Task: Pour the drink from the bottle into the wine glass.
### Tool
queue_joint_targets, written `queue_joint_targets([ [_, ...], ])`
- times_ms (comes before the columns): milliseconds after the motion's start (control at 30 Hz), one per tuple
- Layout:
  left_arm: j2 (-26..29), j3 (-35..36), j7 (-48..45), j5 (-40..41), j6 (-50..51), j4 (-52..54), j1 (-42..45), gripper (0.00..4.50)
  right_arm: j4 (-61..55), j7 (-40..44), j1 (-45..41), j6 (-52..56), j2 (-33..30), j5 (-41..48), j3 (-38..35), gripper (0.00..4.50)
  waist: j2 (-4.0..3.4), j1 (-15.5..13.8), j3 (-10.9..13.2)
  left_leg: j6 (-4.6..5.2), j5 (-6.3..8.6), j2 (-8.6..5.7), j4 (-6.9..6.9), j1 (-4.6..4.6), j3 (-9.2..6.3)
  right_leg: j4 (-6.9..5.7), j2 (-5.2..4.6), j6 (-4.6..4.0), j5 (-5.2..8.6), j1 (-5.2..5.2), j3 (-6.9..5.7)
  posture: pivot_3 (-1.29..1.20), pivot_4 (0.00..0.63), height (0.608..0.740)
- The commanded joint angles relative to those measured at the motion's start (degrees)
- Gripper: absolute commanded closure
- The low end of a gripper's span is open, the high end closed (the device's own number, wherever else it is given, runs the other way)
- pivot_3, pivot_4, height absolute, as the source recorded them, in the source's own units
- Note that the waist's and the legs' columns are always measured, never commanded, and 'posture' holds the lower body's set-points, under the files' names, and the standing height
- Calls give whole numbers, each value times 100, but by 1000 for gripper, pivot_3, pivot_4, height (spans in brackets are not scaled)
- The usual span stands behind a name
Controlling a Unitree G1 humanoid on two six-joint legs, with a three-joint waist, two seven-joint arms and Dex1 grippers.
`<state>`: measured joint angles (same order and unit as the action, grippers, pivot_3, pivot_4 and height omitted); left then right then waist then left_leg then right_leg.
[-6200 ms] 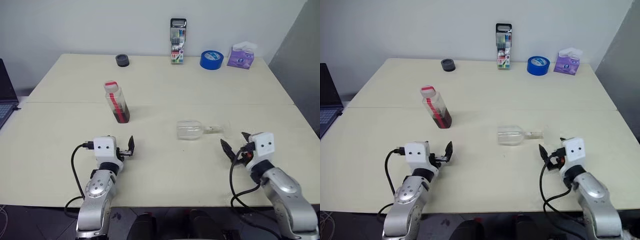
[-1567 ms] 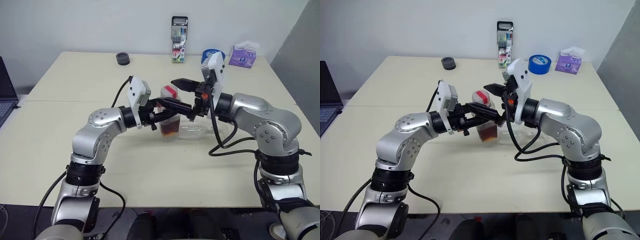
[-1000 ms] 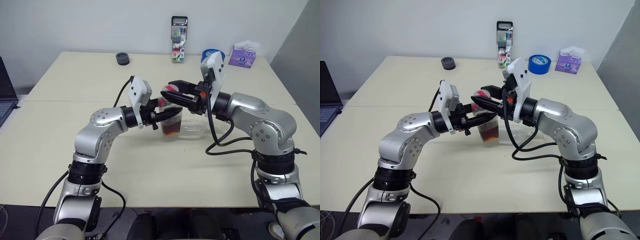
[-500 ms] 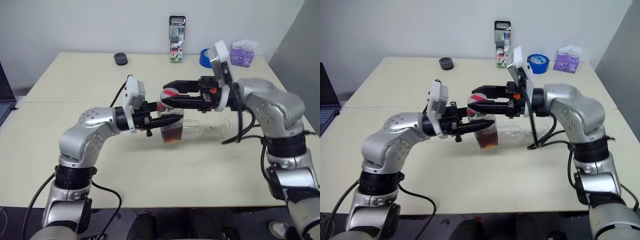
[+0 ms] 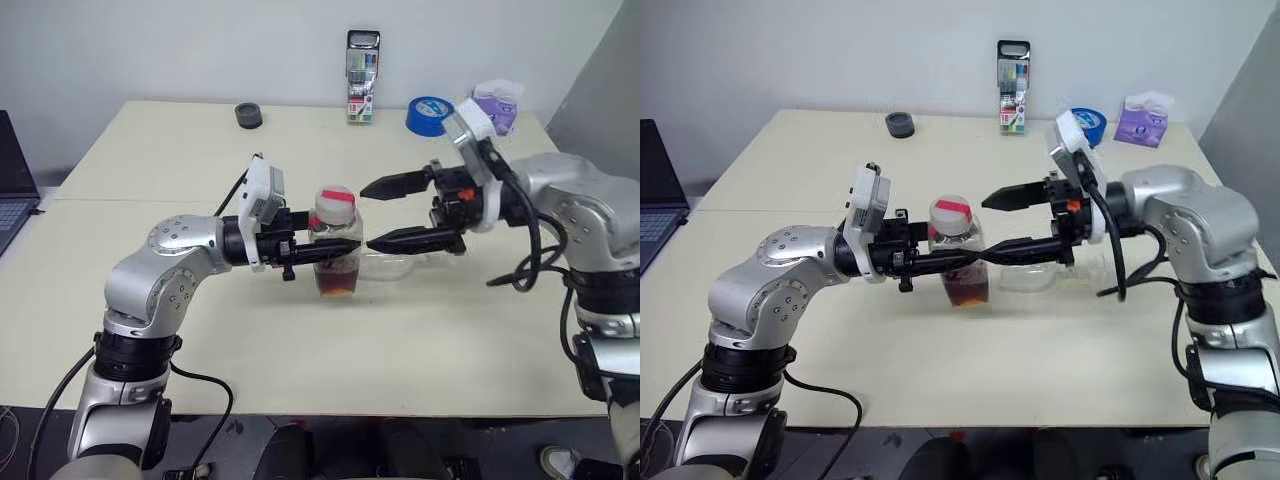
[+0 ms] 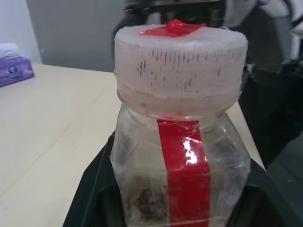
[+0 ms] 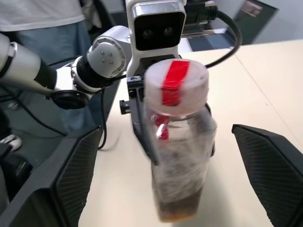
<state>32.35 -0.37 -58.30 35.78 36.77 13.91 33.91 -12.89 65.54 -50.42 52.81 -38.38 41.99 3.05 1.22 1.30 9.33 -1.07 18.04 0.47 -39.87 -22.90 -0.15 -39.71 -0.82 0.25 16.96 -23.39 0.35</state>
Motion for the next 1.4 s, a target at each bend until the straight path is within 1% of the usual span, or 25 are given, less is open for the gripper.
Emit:
queue_joint_targets([
  [33,-100,64,219,-200,-370,-32,-26,2679,-887,-1181,251,318,297,282,-548,16,0,24,0,1,0,0,0,1,1,-3,0,0,0,0,2,0,150,740],
  [100,-218,4,337,-329,-522,-129,-13,2679,-1237,-2034,410,429,742,281,-691,16,0,37,0,0,0,0,-1,4,3,-11,0,0,0,0,4,0,150,740],
  [133,-258,-8,359,-354,-558,-159,-3,2679,-1339,-2326,451,436,901,250,-706,16,0,38,0,0,0,0,-2,5,4,-15,0,0,0,-1,4,0,150,740],
  [200,-377,-69,431,-428,-632,-197,25,2679,-1560,-2994,578,292,1290,-42,-571,16,-1,37,0,-2,-1,-1,-2,6,5,-18,1,0,0,-1,5,0,150,740],
  [233,-422,-98,448,-449,-653,-208,43,2679,-1627,-3269,624,220,1468,-160,-509,16,-1,31,0,-5,-3,-1,-4,5,4,-18,1,0,0,-1,5,0,150,740],
  [300,-466,-122,455,-472,-672,-218,60,2679,-1701,-3564,668,166,1656,-263,-457,16,-1,31,0,-13,-8,-2,-5,4,5,-17,1,0,0,-1,6,0,150,740],
  [367,-494,-140,415,-476,-685,-270,126,2679,-1816,-3666,700,222,1726,-204,-413,16,-1,31,0,-16,-9,-3,-5,3,6,-16,0,0,0,-2,6,0,150,740],
  [500,-488,-159,325,-488,-696,-323,191,2679,-1830,-3732,742,196,1667,-269,-302,16,-1,33,0,-13,-7,-3,-5,5,7,-15,1,0,0,-2,6,0,150,740],
  [767,-468,-154,281,-495,-712,-359,214,2679,-1743,-3655,713,85,1571,-317,-120,16,-1,35,0,-6,-4,-3,-5,5,7,-16,2,0,0,-2,6,0,150,740],
  [1000,-442,-105,316,-496,-704,-288,147,2679,-1606,-3657,658,-59,1690,-334,-7,16,-1,35,0,-4,-3,-3,-4,5,7,-16,2,0,0,-2,6,0,150,740],
  [1100,-449,-87,369,-503,-707,-276,135,2679,-1549,-3676,639,-107,1747,-321,23,599,-1,35,1,-3,-3,-3,-4,5,6,-16,2,0,0,-2,6,0,150,740],
  [1233,-438,-72,417,-479,-683,-258,138,2679,-1449,-3724,615,-184,1854,-343,58,2065,-1,36,0,-4,-3,-3,-4,5,6,-17,2,0,0,-2,6,0,150,740],
  [1300,-424,-65,427,-468,-667,-231,126,2679,-1424,-3704,606,-230,1850,-380,92,2715,-1,36,0,-4,-3,-3,-4,5,6,-17,2,0,0,-2,6,0,150,740],
  [1400,-409,-57,437,-463,-650,-205,110,2679,-1413,-3624,640,-314,1805,-478,162,2715,-1,35,0,-5,-3,-3,-5,5,6,-16,2,0,0,-2,6,0,150,740],
])
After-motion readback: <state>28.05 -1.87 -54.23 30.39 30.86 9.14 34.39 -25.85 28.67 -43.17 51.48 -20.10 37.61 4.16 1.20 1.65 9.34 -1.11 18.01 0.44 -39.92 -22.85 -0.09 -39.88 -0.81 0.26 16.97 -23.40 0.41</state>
